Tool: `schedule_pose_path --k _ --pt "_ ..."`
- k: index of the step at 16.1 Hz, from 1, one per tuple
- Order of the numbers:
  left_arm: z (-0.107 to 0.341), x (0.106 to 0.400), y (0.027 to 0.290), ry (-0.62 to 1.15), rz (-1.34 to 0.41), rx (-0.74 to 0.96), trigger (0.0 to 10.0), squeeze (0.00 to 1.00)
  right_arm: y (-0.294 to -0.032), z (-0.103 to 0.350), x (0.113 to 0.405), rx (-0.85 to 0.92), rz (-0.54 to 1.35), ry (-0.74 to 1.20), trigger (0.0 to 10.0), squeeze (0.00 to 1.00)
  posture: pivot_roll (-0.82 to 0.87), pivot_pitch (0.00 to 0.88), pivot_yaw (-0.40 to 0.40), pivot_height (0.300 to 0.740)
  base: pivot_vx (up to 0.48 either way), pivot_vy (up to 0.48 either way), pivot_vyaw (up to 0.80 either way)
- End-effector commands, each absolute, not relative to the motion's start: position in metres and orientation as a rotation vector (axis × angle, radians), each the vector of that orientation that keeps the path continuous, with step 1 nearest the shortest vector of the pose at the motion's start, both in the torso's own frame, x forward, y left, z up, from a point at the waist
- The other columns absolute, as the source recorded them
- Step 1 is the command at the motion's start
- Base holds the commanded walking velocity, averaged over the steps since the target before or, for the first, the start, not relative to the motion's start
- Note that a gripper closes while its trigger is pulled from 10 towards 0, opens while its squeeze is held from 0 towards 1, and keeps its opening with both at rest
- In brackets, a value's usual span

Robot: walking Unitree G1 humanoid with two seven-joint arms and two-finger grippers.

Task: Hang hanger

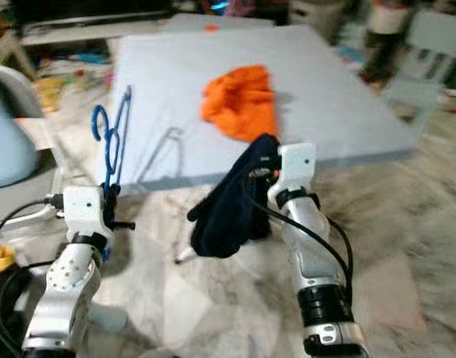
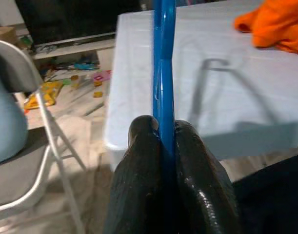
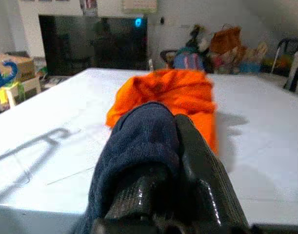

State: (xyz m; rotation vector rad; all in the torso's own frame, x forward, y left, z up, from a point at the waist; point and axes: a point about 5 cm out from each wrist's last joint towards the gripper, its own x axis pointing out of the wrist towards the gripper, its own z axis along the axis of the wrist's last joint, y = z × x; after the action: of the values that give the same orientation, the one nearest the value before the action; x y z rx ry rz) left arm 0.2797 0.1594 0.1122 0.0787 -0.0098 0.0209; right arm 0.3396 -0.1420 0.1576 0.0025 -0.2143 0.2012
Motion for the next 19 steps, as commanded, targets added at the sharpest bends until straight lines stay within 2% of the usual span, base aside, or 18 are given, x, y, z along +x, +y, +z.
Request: schedule_pose_path --k 1,6,10,14,19 --pt "0.107 0.277 0.153 -0.007 0.007 0.077 10.0 0.00 -0.153 0.163 0.341 0.032 0.141 -0.244 10.0 0.00 0.11 0.023 0.033 0.740 0.000 0.000 0.00" --pt "0.114 0.292 0.157 -0.042 0.022 0.091 10.0 0.00 -0.153 0.168 0.351 0.070 0.061 -0.234 10.0 0.00 0.10 0.000 0.021 0.740 0.000 0.000 0.00" --pt "0.121 0.296 0.148 -0.077 -0.036 0.021 10.0 0.00 -0.140 0.175 0.353 0.068 0.213 -0.276 10.0 0.00 0.09 0.000 -0.002 0.740 0.000 0.000 0.00" --pt "0.132 0.297 0.143 -0.119 -0.053 0.000 10.0 0.00 -0.129 0.181 0.356 -0.047 0.302 -0.287 10.0 0.00 0.10 0.002 -0.018 0.740 0.253 0.000 0.00" --pt "0.151 0.300 0.136 -0.175 -0.073 -0.023 10.0 0.00 -0.138 0.208 0.365 0.038 0.237 -0.363 10.0 0.00 0.09 0.015 -0.020 0.740 0.269 0.000 0.00"
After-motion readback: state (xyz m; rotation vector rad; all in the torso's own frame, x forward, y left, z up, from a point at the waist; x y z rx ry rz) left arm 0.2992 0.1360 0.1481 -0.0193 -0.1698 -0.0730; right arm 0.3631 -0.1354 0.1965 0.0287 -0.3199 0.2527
